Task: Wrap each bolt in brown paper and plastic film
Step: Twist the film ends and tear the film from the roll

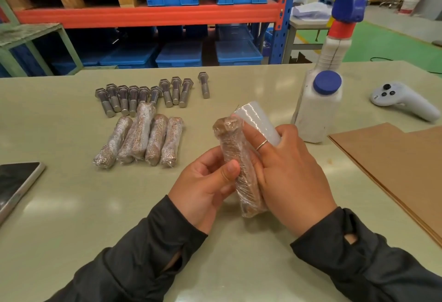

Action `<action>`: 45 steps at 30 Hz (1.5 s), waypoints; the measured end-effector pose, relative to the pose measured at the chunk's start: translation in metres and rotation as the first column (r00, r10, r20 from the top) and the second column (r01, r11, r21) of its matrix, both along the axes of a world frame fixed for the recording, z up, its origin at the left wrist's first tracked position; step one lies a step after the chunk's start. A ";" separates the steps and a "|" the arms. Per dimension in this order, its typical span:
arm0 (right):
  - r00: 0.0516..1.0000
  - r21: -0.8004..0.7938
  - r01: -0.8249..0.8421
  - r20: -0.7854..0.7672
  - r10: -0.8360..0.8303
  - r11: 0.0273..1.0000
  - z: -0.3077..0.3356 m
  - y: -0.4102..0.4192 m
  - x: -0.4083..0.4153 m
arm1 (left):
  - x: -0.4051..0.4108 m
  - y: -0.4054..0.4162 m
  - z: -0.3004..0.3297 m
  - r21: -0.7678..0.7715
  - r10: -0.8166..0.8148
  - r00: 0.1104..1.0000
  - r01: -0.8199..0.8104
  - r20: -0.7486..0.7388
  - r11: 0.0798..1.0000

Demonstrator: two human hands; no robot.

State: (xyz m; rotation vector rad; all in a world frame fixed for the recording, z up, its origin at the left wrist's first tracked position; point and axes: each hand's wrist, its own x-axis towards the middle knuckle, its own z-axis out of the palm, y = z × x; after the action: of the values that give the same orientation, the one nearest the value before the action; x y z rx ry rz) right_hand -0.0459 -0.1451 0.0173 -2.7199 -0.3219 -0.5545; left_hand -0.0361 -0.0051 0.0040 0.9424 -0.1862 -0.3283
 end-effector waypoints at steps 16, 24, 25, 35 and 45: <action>0.997 0.075 0.075 0.001 -0.075 0.994 0.002 0.005 -0.005 | -0.003 -0.012 0.001 0.048 0.002 0.998 0.001 -0.070 0.999; 0.993 0.306 0.022 -0.118 0.015 0.952 0.006 -0.001 -0.003 | 0.001 -0.012 -0.005 0.080 0.137 0.987 -0.130 -0.087 0.988; 0.989 0.372 0.023 -0.147 0.034 0.928 0.007 -0.004 -0.001 | 0.001 -0.011 -0.005 0.090 0.148 0.985 -0.141 -0.087 0.986; 0.965 0.449 0.031 -0.246 0.090 0.893 0.009 -0.017 0.010 | 0.002 -0.007 0.001 0.116 0.146 0.980 -0.131 -0.137 0.985; 0.969 0.349 0.087 -0.247 0.002 0.933 0.006 -0.020 0.015 | -0.003 0.000 0.010 0.107 0.048 0.998 -0.043 -0.040 0.993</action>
State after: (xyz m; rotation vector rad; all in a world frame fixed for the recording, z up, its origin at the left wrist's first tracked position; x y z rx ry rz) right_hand -0.0306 -0.1648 0.0237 -2.4068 -0.0854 -0.2531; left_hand -0.0388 -0.0046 0.0138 1.0425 -0.1083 -0.3183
